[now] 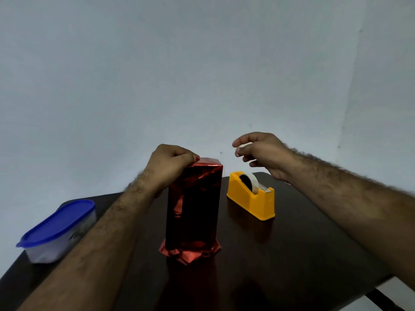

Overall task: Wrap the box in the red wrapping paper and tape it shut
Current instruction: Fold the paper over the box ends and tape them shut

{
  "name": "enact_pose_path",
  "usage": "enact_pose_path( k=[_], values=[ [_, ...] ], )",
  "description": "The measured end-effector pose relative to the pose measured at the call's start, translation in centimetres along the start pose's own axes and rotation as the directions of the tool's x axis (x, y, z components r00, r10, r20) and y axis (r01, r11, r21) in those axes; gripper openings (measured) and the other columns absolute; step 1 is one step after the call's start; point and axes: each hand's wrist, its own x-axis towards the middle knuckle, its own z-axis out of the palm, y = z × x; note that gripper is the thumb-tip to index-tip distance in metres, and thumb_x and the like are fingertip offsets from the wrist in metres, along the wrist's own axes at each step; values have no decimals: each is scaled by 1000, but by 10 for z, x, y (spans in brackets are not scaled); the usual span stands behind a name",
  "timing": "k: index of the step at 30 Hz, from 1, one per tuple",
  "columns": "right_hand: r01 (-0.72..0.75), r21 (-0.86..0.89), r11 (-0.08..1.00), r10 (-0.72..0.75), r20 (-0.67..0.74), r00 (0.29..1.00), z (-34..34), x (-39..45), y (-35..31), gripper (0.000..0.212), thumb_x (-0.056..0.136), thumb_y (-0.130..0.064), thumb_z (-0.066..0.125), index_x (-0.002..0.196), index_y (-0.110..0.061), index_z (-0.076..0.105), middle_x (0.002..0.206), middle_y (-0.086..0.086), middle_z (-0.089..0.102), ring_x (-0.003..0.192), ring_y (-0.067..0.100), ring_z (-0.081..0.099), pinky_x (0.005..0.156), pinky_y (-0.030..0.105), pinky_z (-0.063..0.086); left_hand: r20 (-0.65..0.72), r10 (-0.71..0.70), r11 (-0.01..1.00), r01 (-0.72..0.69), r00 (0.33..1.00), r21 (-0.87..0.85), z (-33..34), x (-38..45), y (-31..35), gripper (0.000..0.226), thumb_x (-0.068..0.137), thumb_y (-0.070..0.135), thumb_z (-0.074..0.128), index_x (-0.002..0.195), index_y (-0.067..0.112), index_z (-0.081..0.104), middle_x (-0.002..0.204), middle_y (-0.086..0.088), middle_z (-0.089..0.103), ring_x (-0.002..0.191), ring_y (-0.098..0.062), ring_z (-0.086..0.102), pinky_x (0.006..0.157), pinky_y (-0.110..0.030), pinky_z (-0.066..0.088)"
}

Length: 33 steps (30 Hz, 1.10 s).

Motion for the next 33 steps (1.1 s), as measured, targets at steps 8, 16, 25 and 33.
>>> enact_pose_path(
  k=[8, 16, 25, 33],
  values=[
    [-84, -200, 976, 138, 273, 952, 26, 15, -38, 24, 87, -3, 74, 103, -20, 81, 89, 0, 78, 61, 11, 38, 55, 27, 29, -6, 2, 999, -2, 1000, 44, 1, 0, 3, 16, 93, 21, 71, 91, 24, 87, 94, 13, 81, 95, -5, 75, 88, -30, 61],
    [-88, -440, 894, 271, 375, 886, 35, 27, -55, 22, 89, -4, 72, 102, -20, 82, 81, -1, 69, 60, 12, 31, 54, 26, 26, 3, -16, 999, 15, 1000, 48, 0, -2, 5, 20, 94, 18, 68, 88, 23, 86, 93, 18, 80, 91, -1, 74, 80, -24, 58],
    [-77, -559, 826, 300, 319, 899, 47, 31, -59, 21, 84, -11, 70, 94, -22, 85, 80, -4, 72, 63, 13, 31, 57, 27, 25, 6, -3, 998, 3, 1000, 59, 0, -3, 7, 21, 93, 17, 68, 88, 24, 87, 92, 17, 80, 89, 3, 73, 82, -24, 58],
    [-93, -684, 723, 332, 226, 916, 47, 36, -77, 20, 85, -11, 76, 103, -16, 82, 84, 0, 76, 73, 16, 34, 64, 26, 36, 3, -2, 997, 2, 1000, 75, -1, -2, 8, 20, 92, 18, 68, 89, 26, 87, 94, 19, 80, 92, 2, 73, 86, -25, 59]
  ],
)
